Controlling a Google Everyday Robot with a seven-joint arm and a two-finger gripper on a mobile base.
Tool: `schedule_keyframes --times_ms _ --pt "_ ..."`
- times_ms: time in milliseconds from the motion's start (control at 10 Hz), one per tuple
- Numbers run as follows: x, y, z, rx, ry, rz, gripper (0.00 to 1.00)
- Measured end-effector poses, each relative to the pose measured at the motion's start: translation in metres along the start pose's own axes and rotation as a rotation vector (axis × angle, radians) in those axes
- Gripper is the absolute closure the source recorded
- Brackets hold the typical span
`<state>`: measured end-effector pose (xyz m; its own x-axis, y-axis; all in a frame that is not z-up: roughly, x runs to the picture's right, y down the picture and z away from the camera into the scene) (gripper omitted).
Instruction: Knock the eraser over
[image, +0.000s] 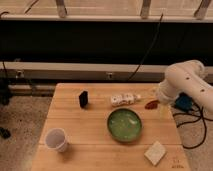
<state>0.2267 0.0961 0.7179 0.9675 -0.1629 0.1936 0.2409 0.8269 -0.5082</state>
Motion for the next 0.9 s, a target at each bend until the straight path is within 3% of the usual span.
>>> schedule_keyframes --times_ms 200,400,900 --pt "-0.032 -0.001 0.017 -0.037 0.011 -0.082 0.20" --pt "-0.049 -0.001 0.027 -0.055 0.015 -0.130 0.20" --pt "-0.096 -0.011 0.045 -0.067 -0.001 -0.214 0.20"
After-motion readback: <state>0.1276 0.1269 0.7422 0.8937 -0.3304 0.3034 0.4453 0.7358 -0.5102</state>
